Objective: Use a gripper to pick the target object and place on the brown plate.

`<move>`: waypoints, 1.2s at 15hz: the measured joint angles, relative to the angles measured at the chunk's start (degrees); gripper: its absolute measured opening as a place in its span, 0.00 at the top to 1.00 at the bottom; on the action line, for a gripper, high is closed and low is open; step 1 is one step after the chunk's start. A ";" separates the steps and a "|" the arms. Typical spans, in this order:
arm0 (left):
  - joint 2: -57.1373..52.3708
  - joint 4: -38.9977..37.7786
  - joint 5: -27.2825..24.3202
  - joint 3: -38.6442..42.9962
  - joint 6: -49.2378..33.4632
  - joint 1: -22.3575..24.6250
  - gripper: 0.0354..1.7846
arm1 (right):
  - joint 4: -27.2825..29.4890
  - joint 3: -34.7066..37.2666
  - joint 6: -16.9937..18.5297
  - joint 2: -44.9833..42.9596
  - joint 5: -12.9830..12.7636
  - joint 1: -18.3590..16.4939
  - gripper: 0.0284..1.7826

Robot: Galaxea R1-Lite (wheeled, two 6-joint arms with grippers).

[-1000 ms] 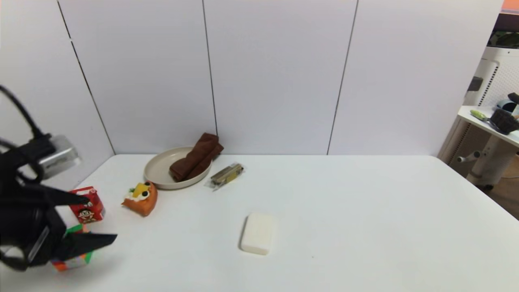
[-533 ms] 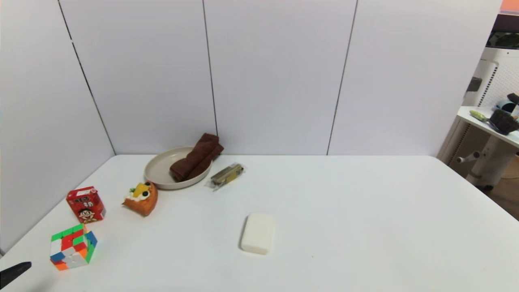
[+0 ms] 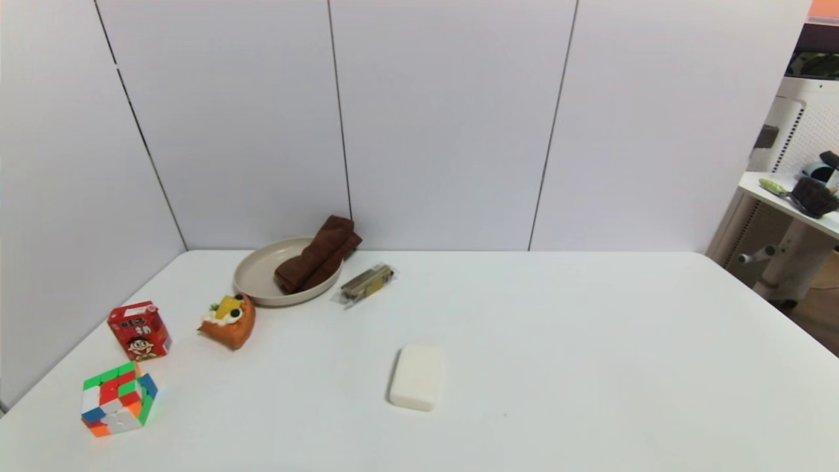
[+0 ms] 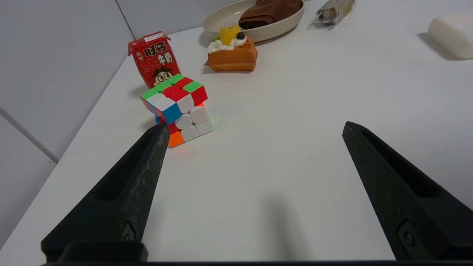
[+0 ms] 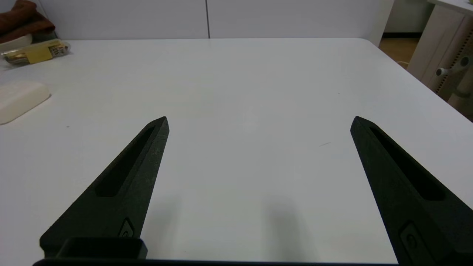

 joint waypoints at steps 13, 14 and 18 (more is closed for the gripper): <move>-2.49 -0.02 2.89 0.11 -9.55 0.05 0.06 | -0.05 0.00 -0.09 0.00 -0.04 -0.02 0.05; -2.49 -0.02 2.89 0.11 -9.57 0.05 0.06 | -0.07 0.00 -0.13 0.00 -0.04 -0.02 0.05; -2.49 -0.05 2.89 0.11 -9.55 0.02 0.06 | -0.05 0.00 -0.02 0.00 -0.04 -0.07 0.05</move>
